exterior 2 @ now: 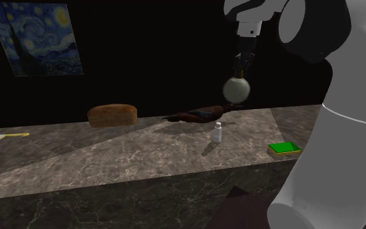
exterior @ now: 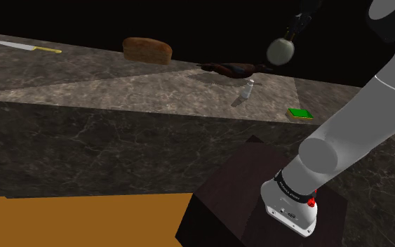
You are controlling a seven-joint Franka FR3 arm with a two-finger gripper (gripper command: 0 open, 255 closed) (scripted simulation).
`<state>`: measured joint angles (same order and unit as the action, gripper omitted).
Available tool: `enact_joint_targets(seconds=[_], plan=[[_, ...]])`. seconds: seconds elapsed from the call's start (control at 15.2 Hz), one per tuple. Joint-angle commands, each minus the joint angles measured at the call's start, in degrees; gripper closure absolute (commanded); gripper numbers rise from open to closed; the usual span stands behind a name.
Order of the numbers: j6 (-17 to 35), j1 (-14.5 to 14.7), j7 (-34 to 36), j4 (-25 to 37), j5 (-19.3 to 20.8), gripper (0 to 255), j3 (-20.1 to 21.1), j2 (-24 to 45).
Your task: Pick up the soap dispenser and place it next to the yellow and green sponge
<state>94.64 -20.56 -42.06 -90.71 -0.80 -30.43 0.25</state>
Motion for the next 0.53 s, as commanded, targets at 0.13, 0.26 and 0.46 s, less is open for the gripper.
enact_joint_targets(seconds=[0.13,0.26,0.46], plan=[[1.6,-1.7,-3.5,-0.9,-0.7,255,-1.6,0.8],[3.2,-1.6,-3.3,-2.9,-0.5,255,-1.6,0.4],[5.6,-1.5,-3.2,-5.6,-0.2,255,-1.5,0.0]])
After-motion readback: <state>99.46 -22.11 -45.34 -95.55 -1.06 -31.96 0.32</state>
